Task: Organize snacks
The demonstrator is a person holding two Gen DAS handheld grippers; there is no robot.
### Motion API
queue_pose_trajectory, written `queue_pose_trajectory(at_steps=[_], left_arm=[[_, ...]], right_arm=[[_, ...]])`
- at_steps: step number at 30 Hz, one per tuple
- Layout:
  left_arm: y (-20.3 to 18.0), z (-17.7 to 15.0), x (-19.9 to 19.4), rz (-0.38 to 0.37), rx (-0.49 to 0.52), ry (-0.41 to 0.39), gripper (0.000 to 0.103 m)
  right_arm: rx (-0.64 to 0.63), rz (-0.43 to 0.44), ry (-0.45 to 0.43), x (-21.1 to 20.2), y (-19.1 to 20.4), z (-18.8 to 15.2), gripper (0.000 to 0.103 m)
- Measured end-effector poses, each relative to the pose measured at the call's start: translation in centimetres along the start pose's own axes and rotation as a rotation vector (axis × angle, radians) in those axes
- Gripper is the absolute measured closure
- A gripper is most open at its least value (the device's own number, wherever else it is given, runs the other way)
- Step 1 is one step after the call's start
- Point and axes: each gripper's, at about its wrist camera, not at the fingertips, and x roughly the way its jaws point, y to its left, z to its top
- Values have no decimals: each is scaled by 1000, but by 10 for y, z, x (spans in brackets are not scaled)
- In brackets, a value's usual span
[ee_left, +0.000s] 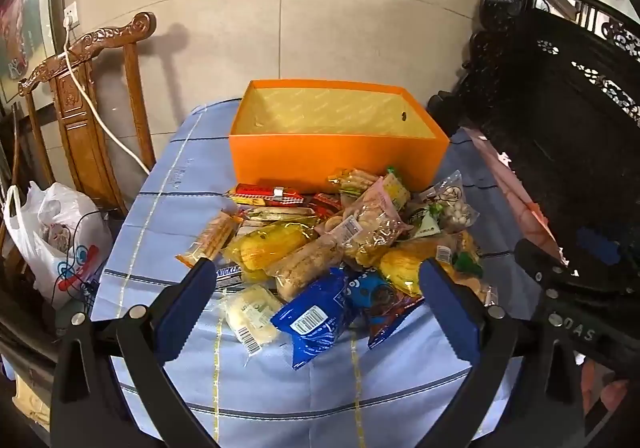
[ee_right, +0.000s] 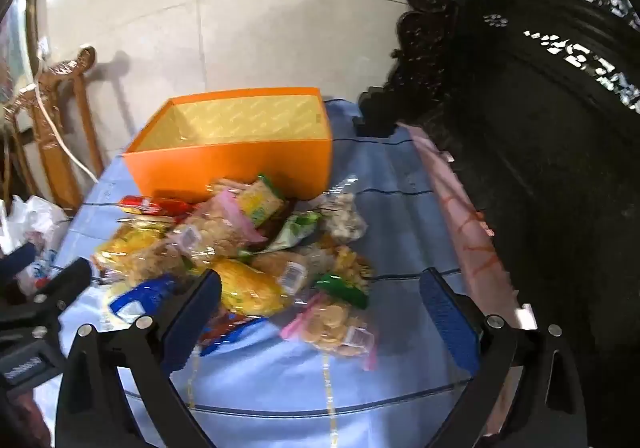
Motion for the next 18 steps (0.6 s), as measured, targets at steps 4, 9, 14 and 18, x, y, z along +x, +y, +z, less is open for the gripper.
queue_pose_trajectory(at_steps=[4, 9, 14, 18], left_arm=[[-3, 0, -1, 27, 31, -12, 4], [-1, -1, 3, 2, 4, -3, 4], [2, 0, 6, 7, -2, -4, 4], [-2, 0, 8, 1, 3, -2, 4]], right_arm=[[35, 44, 7, -1, -4, 1, 3], [2, 59, 3, -6, 1, 0, 3], [-49, 32, -3, -8, -1, -2, 3], [-50, 22, -12, -9, -4, -2, 3]])
